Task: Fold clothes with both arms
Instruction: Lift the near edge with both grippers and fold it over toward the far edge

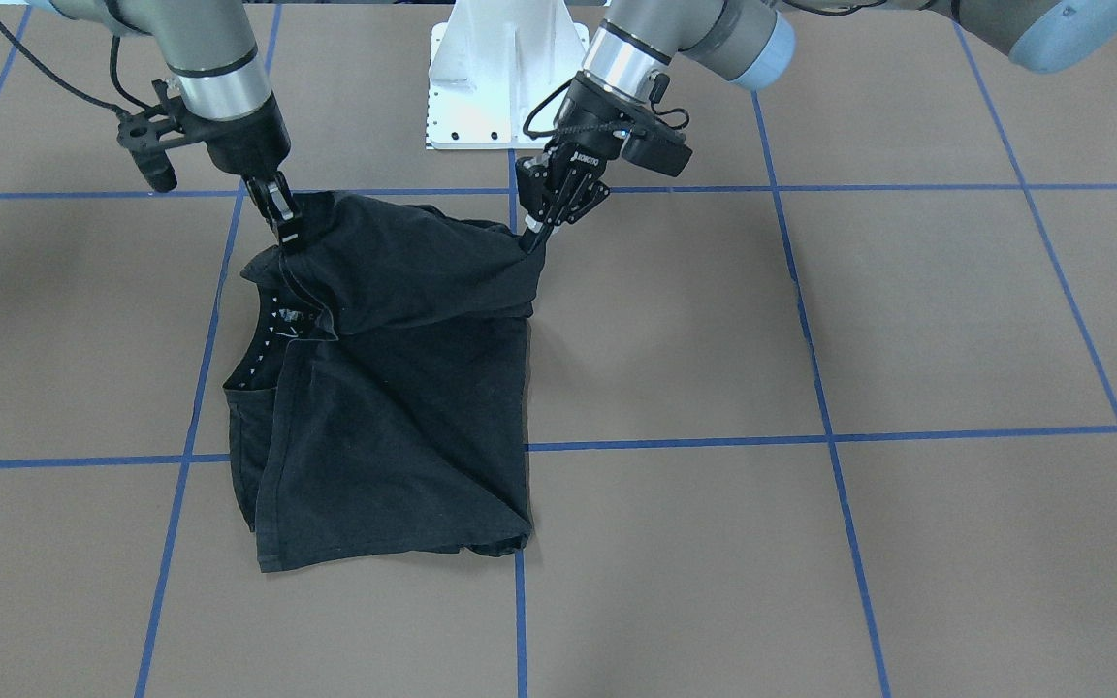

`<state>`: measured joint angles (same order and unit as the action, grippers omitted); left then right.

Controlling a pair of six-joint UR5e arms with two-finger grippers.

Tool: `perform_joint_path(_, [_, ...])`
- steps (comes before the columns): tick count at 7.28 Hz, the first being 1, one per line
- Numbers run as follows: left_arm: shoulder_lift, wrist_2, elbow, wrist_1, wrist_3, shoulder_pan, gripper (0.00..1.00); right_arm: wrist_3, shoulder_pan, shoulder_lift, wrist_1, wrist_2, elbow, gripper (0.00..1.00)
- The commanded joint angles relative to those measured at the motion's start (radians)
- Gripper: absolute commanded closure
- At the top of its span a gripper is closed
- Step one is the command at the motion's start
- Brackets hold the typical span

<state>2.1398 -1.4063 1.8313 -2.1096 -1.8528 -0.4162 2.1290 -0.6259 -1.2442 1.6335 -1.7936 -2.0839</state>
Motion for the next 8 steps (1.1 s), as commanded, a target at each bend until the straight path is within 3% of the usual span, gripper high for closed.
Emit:
perform_joint_path(1, [0.093, -0.049, -0.156, -0.007, 0.001, -0.093, 1.00, -0.156, -0.115, 0.098, -0.009, -0.049, 0.187, 1.00])
perform_joint_path(4, [0.201, -0.053, -0.361, -0.064, 0.030, -0.162, 1.00, -0.337, -0.208, 0.286, -0.038, -0.096, 0.498, 1.00])
perform_joint_path(5, [0.244, -0.053, -0.480, -0.142, 0.050, -0.186, 1.00, -0.353, -0.228, 0.330, -0.144, -0.118, 0.631, 1.00])
perform_joint_path(6, [0.290, -0.054, -0.601, -0.202, 0.064, -0.215, 0.38, -0.394, -0.248, 0.383, -0.261, -0.121, 0.779, 0.29])
perform_joint_path(7, [0.343, -0.077, -0.683, -0.229, 0.073, -0.242, 0.00, -0.447, -0.256, 0.461, -0.279, -0.122, 0.888, 0.00])
perform_joint_path(8, [0.351, -0.080, -0.684, -0.231, 0.075, -0.249, 0.00, -0.454, -0.288, 0.520, -0.273, -0.148, 0.912, 0.00])
